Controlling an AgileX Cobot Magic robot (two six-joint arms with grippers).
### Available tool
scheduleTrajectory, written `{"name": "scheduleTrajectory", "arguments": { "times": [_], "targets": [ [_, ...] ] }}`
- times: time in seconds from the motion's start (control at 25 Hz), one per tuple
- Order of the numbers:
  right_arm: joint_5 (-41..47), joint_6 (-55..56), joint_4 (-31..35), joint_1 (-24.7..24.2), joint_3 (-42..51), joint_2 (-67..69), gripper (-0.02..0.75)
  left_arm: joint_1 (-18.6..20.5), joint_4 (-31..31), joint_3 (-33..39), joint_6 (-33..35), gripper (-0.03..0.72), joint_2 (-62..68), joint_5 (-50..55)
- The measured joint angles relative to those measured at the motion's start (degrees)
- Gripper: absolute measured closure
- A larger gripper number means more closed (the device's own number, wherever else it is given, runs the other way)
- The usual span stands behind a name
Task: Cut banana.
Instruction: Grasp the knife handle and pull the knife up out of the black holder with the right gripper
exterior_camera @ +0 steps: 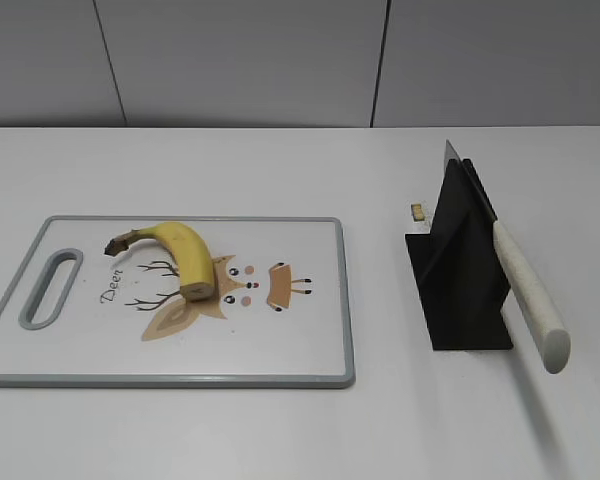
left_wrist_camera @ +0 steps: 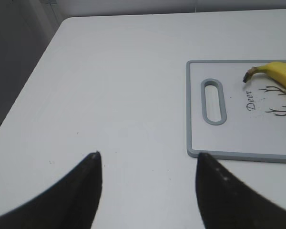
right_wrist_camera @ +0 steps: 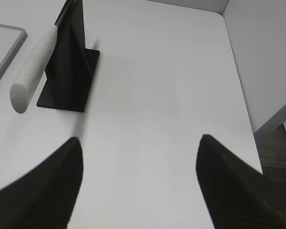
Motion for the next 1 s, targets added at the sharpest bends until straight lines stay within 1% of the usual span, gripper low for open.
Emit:
{"name": "scheduleTrajectory", "arguments": {
  "times": [0.24,0.6,1.0],
  "targets": [
    [1.2,0.0,0.3,0.0,-0.5,2.3,0.169,0.0,0.0,0.0,0.0,0.099,0.0,0.0],
    [9.0,1.3,1.1,0.0,-8.2,14.5,0.174,0.0,0.0,0.0,0.0,0.099,0.0,0.0],
    [9.7,4.5,1.1,0.0,-13.6,25.5,0.174,0.0,0.0,0.0,0.0,0.099,0.0,0.0]
  ]
}}
